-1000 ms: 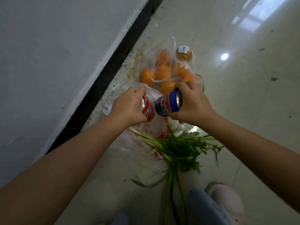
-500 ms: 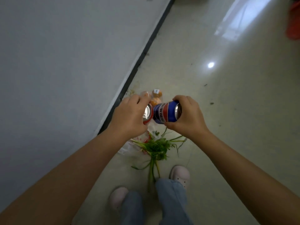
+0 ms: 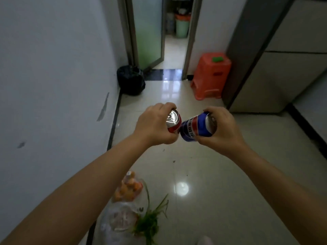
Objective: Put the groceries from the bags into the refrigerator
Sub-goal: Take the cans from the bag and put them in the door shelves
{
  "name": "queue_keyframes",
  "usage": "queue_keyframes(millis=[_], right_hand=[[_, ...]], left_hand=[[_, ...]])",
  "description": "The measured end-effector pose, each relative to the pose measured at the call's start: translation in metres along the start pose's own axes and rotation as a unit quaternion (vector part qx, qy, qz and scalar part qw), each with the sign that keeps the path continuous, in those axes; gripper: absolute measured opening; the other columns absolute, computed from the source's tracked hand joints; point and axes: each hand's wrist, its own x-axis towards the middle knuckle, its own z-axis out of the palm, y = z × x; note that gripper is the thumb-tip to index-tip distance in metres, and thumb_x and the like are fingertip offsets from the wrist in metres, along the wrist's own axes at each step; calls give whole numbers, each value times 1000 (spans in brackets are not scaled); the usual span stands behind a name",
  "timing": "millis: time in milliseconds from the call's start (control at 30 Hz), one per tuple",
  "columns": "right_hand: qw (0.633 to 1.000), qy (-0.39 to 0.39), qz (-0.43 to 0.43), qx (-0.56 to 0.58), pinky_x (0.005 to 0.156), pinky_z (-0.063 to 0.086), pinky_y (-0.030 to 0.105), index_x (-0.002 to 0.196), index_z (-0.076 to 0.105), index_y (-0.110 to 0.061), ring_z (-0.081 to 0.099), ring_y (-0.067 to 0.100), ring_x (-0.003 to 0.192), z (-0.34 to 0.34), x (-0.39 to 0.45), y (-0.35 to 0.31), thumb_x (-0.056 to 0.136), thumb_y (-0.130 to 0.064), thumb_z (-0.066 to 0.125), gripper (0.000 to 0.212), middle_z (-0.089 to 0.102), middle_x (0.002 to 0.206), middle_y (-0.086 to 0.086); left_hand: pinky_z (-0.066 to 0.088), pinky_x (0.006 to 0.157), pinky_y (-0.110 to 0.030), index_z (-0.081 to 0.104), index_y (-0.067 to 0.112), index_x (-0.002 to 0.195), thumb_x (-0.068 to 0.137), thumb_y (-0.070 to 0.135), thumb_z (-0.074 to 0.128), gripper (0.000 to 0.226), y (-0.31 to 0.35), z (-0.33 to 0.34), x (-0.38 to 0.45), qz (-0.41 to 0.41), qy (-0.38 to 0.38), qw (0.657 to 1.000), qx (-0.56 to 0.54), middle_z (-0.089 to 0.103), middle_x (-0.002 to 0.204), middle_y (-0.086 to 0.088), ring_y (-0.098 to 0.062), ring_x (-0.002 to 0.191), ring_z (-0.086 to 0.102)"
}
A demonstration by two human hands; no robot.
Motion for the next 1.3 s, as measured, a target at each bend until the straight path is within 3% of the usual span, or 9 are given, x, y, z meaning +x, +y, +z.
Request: queue_keyframes(millis=[133, 267, 400, 600, 800, 967, 1100, 1200, 1300], right_hand=[[995, 100, 17, -10, 87, 41, 23, 116, 52, -4, 46, 12, 101, -102, 3, 36, 58, -8, 82, 66, 54, 117, 13], [981, 189, 9, -33, 86, 40, 22, 114, 54, -1, 45, 12, 100, -198, 12, 99, 57, -8, 83, 65, 55, 115, 17], [974, 222, -19, -51, 86, 42, 24, 114, 54, 0, 47, 15, 100, -296, 31, 171, 56, -10, 83, 66, 54, 115, 17], [948, 299, -75, -76, 81, 40, 20, 111, 55, 4, 47, 16, 97, -410, 70, 255, 54, -9, 85, 65, 57, 110, 21], [921, 368, -108, -67, 84, 51, 38, 110, 53, 5, 52, 26, 98, -476, 139, 326, 53, -16, 86, 68, 55, 109, 22], [919, 381, -104, -5, 80, 43, 10, 118, 48, -3, 45, 13, 102, -539, 232, 382, 61, -10, 82, 67, 45, 111, 6], [906, 405, -127, 9, 87, 45, 22, 119, 47, -4, 45, 13, 102, -593, 322, 414, 63, -10, 81, 65, 42, 109, 2], [894, 422, -152, 12, 86, 42, 20, 120, 47, -6, 44, 11, 103, -630, 388, 441, 63, -10, 81, 66, 47, 117, 8], [883, 432, -185, -10, 83, 39, 15, 121, 48, -7, 41, 9, 102, -669, 447, 471, 63, -11, 81, 67, 49, 120, 10]], left_hand=[[51, 85, -33, 52, 18, 122, 60, 31, 80, 69, 99, -10, 59, 81, 37, 996, -17, 61, 113, -4, -24, 102, 56], [51, 81, -31, 54, 16, 119, 56, 31, 82, 70, 202, 1, 124, 147, 70, 986, -43, 62, 109, -6, -23, 98, 58], [49, 87, -31, 52, 13, 125, 60, 26, 83, 73, 306, 17, 192, 193, 105, 974, -54, 61, 116, -8, -24, 105, 57], [42, 82, -25, 48, 12, 129, 62, 25, 83, 76, 423, 29, 284, 226, 160, 958, -80, 59, 120, -10, -25, 109, 56], [44, 80, -26, 52, 7, 123, 60, 27, 85, 75, 497, 38, 384, 276, 236, 930, -52, 58, 114, -12, -26, 101, 55], [48, 84, -31, 52, 6, 123, 60, 29, 86, 75, 539, 33, 500, 291, 314, 903, -35, 58, 115, -14, -29, 104, 55], [44, 84, -29, 52, 4, 124, 60, 25, 87, 76, 573, 16, 595, 301, 365, 880, -34, 58, 118, -16, -31, 107, 55], [46, 74, -32, 54, 2, 118, 54, 23, 90, 76, 599, 1, 662, 327, 414, 849, 28, 64, 108, -21, -38, 96, 61], [54, 62, -38, 41, 11, 113, 46, 20, 93, 85, 624, -11, 721, 353, 458, 806, 126, 66, 101, -25, -42, 85, 64]])
